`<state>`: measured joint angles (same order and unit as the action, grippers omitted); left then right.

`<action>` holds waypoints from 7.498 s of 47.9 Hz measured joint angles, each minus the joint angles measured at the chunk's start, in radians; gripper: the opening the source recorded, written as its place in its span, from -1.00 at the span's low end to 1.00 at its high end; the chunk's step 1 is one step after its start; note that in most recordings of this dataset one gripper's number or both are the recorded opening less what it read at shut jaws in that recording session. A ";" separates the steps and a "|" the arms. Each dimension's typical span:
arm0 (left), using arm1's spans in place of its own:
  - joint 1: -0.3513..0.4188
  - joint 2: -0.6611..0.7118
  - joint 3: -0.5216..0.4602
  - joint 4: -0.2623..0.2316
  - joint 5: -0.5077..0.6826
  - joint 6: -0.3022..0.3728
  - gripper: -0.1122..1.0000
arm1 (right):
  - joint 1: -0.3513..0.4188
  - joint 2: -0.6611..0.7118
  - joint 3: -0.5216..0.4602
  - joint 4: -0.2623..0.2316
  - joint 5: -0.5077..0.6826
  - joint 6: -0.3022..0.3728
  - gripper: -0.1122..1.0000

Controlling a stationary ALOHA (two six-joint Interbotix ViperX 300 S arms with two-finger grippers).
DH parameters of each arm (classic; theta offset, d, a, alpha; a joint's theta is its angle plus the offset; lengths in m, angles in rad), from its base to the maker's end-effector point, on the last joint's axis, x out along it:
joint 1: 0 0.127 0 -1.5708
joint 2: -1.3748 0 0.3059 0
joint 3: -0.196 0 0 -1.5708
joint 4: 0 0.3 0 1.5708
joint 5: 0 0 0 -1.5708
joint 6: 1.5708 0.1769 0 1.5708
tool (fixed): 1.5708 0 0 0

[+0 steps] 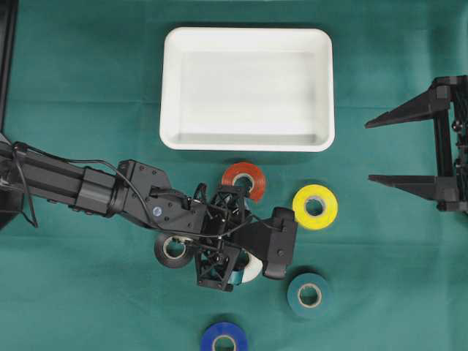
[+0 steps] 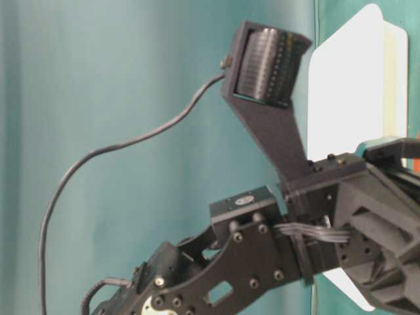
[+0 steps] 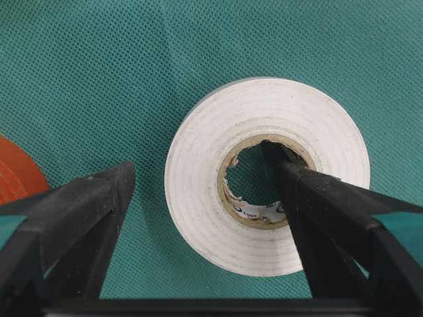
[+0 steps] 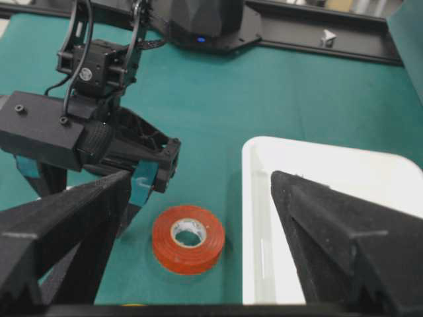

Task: Pick up the tape from a random location and place it into the white case.
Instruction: 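Lower the left gripper and close it on the white tape roll, then lift the white tape roll and carry it over the white tray, then lower the white tape roll into the tray and open the left gripper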

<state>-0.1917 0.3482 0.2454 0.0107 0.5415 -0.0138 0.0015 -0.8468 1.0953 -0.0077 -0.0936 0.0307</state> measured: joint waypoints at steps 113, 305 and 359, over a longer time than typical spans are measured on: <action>-0.014 -0.322 -0.172 0.009 0.422 0.014 -0.37 | 0.000 -0.003 0.000 -0.002 0.034 0.003 0.83; 0.497 -0.273 -0.310 0.012 0.408 0.100 -0.37 | 0.000 -0.003 -0.023 -0.002 0.071 0.003 0.83; 0.499 -0.265 -0.287 0.011 0.417 0.100 -0.37 | 0.000 -0.002 -0.025 -0.002 0.072 0.002 0.83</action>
<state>0.3068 0.0828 -0.0414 0.0215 0.9587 0.0859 0.0015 -0.8483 1.0707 -0.0092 -0.0215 0.0322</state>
